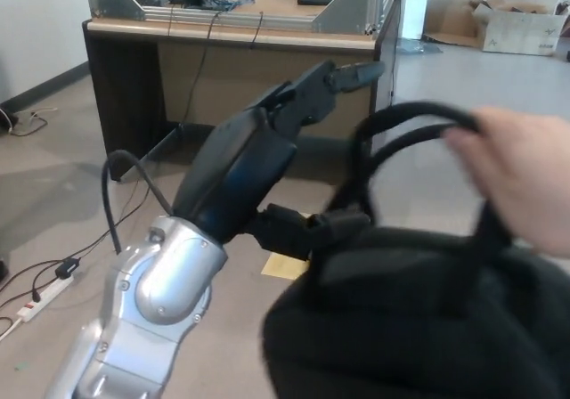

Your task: A person hands over a black lunchbag to the robot and the robot uses its left hand to grab the strips of the lunchbag, the gives it back to the person.

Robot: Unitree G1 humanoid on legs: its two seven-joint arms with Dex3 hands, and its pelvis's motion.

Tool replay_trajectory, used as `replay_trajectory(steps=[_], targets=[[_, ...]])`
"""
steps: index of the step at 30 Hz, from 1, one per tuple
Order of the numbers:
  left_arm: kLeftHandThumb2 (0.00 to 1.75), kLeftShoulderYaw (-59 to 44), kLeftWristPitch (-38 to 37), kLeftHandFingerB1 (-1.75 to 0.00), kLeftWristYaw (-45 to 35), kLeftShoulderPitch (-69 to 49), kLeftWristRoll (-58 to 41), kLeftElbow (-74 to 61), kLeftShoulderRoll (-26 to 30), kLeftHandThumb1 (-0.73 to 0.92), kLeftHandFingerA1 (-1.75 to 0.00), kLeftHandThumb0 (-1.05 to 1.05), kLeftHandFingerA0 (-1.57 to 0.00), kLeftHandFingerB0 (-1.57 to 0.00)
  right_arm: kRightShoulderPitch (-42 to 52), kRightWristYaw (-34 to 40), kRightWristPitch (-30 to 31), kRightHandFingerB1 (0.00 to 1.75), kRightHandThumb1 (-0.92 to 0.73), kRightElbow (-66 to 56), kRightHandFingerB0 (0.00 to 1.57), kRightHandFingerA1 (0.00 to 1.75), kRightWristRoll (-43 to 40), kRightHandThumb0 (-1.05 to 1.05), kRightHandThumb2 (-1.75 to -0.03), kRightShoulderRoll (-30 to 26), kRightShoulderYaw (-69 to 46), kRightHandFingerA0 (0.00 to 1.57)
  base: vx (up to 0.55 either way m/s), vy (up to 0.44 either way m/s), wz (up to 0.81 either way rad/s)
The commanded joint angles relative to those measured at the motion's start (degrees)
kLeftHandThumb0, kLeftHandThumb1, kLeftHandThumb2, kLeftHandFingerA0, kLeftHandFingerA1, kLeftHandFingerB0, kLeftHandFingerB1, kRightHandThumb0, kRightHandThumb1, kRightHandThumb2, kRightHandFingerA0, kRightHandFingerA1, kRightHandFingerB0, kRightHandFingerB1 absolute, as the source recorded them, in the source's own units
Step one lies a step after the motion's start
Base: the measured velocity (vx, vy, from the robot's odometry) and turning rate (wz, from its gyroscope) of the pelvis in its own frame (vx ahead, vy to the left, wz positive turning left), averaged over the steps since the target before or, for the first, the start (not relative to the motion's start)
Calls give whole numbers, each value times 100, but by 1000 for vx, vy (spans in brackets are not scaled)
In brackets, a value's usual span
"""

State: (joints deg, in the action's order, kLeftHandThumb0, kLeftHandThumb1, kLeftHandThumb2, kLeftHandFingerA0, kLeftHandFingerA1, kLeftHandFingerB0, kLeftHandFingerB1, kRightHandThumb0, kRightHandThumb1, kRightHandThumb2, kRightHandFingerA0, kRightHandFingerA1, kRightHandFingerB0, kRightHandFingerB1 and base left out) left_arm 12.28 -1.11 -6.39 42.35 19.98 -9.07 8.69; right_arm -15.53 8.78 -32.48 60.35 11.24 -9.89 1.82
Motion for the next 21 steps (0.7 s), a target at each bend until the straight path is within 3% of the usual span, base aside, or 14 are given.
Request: replay_trajectory(steps=[1,14,15,16,17,18,19,20,21], targets=[[63,58,15,-36,76,39,169,6,-82,40,-37,-49,-22,-16,13,101,40,31,-62,-1,31,51,37,-35,-59,-53,3,73,0,0,0],[67,284,-1,-36,312,273,825,240,-143,42,-39,-53,-26,-10,-46,79,100,30,-63,-62,29,51,95,-36,-59,-104,39,73,0,0,0],[68,298,-50,-37,405,321,887,351,-152,45,-42,-48,-34,-14,-60,83,66,31,-62,-31,30,52,82,-35,-59,-97,27,75,0,0,0],[62,340,-74,-33,626,444,1054,601,-199,73,-120,-25,-81,-37,-64,84,6,31,-62,16,31,51,60,-35,-59,-79,7,74,0,0,0],[62,385,-32,-33,819,557,1219,813,-257,73,-120,-25,-81,-37,-51,80,-26,31,-62,37,31,51,47,-35,-59,-63,-3,74,0,0,0],[62,380,-87,-37,923,601,1235,934,-284,76,-127,-18,-101,-51,-29,44,-27,31,-63,35,30,51,24,-34,-60,-51,-13,75,0,0,0],[68,369,-328,-47,1259,662,1286,1182,-332,77,-141,-15,-108,-68,4,7,-40,31,-63,29,30,51,2,-33,-60,-44,-22,75,0,0,0],[68,365,-426,-47,1390,683,1307,1274,-349,77,-141,-15,-108,-68,14,-3,-45,31,-63,27,30,51,-2,-33,-60,-43,-25,75,0,0,0],[97,329,-726,-71,1672,738,1283,1512,-382,59,-133,-3,-122,-76,24,7,-62,31,-63,35,31,51,15,-33,-60,-48,-18,75,0,0,0]])
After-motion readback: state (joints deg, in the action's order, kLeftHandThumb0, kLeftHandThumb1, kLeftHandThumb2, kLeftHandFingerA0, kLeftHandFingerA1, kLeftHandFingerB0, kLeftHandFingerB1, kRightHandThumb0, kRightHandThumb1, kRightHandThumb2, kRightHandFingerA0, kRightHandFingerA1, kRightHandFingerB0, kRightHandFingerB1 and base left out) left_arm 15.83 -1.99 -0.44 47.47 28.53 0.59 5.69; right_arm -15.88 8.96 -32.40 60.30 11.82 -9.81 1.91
